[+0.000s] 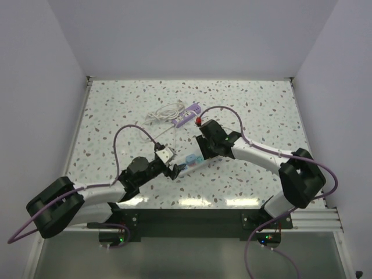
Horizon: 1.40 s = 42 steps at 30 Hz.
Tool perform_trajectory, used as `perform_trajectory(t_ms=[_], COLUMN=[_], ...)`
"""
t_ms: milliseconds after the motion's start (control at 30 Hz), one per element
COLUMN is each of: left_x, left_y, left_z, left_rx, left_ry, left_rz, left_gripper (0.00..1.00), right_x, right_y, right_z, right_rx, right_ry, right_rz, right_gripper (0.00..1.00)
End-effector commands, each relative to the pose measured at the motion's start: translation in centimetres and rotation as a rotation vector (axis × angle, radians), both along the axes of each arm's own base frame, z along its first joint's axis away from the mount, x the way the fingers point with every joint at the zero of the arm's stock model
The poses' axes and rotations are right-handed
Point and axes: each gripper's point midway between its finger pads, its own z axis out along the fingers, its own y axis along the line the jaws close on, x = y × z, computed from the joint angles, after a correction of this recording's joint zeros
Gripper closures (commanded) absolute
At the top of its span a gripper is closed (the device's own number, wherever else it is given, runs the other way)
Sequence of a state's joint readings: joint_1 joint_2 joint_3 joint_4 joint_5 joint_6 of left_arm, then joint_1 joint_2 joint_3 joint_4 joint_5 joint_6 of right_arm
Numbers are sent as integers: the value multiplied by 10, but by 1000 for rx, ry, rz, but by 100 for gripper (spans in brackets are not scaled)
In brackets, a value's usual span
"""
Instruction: Insert the plug
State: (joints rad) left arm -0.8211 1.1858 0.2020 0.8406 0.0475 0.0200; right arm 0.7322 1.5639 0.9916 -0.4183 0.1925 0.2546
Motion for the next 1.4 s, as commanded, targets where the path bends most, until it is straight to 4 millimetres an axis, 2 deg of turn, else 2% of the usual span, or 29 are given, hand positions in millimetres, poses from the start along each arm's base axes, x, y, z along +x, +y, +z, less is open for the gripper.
perform_trajectory(t_ms=[0,333,467,667,800,867,900,933,967,1067,1100,1200,1267,1367], left_x=[1,-3,-5,-4,-2,0,2,3,4,6,6,6,6,6], left_y=[-5,-4,-3,-2,-2,-1,0,0,1,2,1,1,1,1], left_z=[28,32,33,33,34,33,34,36,35,34,34,35,37,38], left_rx=[-63,-76,-82,-81,-83,-83,-85,-87,-82,-79,-78,-79,-81,-82], left_ry=[-76,-77,-82,-84,-78,-71,-69,-69,-63,-62,-61,-62,-64,-65], left_rz=[-12,-23,-25,-20,-9,4,16,21,29,40,38,40,40,40], left_gripper=[15,15,15,16,15,14,13,13,13,12,12,12,12,12], right_x=[-38,-42,-47,-51,-48,-44,-42,-39,-37,-26,-20,-11,-8,-3], right_y=[-37,-19,-21,-23,-19,-10,-7,0,4,14,16,19,22,29], right_z=[-53,-75,-87,-81,-70,-58,-53,-45,-37,-15,-7,9,19,33], right_rx=[-165,-97,-98,-76,-56,-19,-11,2,10,29,30,35,51,82], right_ry=[190,251,274,262,243,224,212,197,179,133,112,75,52,24], right_rz=[-38,-32,-39,-48,-37,-21,-13,1,14,30,33,37,46,63], right_gripper=[100,100,100,100,100,99,88,81,69,57,48,39,28,20])
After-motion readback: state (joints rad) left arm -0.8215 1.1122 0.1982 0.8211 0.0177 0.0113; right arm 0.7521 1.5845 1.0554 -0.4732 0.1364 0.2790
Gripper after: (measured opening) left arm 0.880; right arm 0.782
